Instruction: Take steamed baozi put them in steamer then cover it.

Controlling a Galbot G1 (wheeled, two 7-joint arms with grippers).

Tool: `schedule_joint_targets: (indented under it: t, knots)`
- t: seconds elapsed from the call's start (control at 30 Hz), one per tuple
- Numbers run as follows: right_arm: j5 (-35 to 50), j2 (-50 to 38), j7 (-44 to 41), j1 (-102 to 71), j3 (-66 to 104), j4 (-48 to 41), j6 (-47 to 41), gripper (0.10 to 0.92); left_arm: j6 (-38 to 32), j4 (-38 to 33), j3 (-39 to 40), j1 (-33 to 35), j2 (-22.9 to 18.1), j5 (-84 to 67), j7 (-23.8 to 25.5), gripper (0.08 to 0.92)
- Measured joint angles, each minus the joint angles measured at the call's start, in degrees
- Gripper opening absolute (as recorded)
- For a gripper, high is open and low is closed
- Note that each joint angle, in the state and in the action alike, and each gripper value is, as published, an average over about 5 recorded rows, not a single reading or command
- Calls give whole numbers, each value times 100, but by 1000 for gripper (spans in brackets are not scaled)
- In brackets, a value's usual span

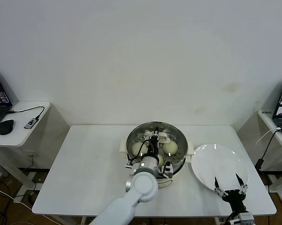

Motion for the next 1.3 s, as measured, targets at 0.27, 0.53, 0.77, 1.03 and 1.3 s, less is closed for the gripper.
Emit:
schedule_joint_targets:
  t: [0.27, 0.53, 0.77, 1.03, 1.3]
  knots:
    - [-3, -10, -13, -15, -1, -2, 6, 823, -8, 15, -49, 71, -57, 18, -64, 152]
    - [-17, -6, -22, -21, -12, 1, 6, 823, -5, -146, -100, 189, -5, -16, -139, 350]
    - [-45, 12, -25, -45, -21, 13, 6, 823, -20, -543, -151, 422, 158, -109, -243, 558]
    - [-46, 7, -31, -63, -73, 26, -1, 823, -113, -1504, -242, 1057, 591, -320, -407, 775]
    - [105, -111, -27, -162, -134, 108, 33, 823, -457, -2704, -920, 2238, 1166, -1515, -1061, 823]
